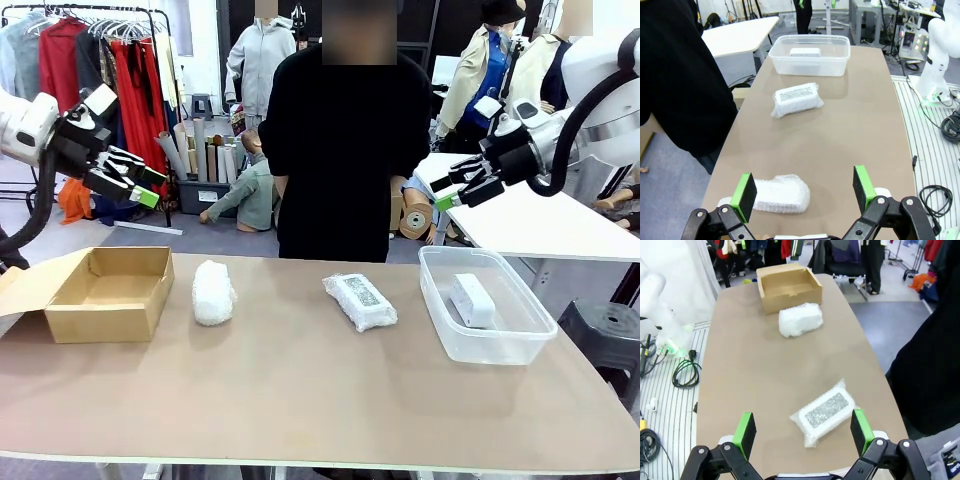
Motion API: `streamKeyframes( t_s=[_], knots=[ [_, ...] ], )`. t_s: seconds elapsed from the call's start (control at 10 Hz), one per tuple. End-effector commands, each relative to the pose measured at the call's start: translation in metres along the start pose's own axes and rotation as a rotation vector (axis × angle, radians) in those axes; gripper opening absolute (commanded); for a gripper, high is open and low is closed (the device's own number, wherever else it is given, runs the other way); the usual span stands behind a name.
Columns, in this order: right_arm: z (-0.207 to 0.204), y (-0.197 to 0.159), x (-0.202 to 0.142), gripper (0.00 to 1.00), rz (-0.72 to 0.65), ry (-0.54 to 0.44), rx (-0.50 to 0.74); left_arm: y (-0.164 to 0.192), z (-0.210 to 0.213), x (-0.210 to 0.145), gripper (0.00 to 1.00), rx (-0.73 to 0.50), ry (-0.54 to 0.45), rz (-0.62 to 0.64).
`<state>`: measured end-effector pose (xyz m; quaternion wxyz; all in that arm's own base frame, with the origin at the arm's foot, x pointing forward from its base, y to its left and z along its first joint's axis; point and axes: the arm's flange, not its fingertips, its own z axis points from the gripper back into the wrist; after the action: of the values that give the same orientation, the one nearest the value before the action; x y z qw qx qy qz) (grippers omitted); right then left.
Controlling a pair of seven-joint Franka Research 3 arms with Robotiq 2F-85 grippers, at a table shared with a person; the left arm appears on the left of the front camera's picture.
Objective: Separate and place wrapped and unwrapped clocks.
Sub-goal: Pick up the Digital clock indicated by the person.
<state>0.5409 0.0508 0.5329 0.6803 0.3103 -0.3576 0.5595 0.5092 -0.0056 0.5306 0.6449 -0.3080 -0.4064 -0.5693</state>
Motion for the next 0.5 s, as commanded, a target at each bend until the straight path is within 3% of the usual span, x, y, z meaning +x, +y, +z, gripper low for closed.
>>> streamKeyframes(
  t_s=[0.0, 0.4],
  knots=[
    [0.002, -0.010, -0.011, 1.00, 0.066, -0.043, 0.041, -0.001, 0.000, 0.002, 1.00, -0.001, -0.002, -0.006],
    [0.006, -0.012, -0.026, 1.00, 0.074, -0.096, 0.044, -0.001, 0.000, 0.002, 1.00, -0.001, -0.002, -0.006]
  ],
)
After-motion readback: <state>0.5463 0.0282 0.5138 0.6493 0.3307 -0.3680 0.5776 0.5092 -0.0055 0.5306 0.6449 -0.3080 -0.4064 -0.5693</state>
